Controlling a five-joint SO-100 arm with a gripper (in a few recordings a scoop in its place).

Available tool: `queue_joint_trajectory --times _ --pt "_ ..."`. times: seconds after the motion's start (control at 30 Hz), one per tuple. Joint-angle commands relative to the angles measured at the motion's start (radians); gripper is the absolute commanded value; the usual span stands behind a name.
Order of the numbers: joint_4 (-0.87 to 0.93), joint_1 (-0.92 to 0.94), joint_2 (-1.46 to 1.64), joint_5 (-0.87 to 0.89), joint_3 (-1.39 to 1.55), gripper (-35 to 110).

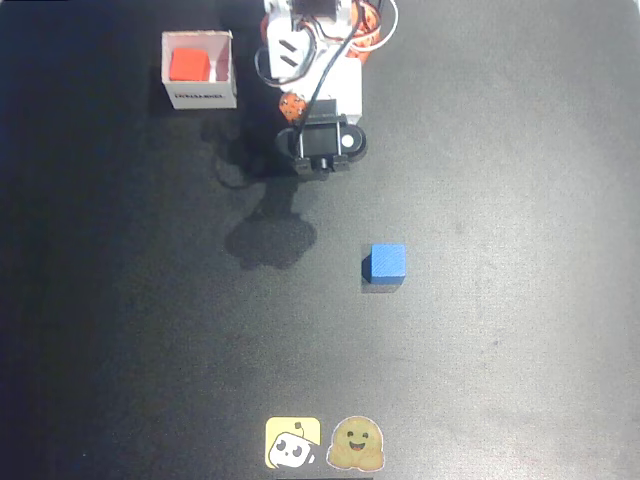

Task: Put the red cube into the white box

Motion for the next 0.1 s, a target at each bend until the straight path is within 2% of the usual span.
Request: queue_joint_trajectory --times 0.0,0.07 --pt "0.006 0.003 0.005 0.002 -0.003 0" --pt "0.006 0.003 0.005 0.002 -0.003 0"
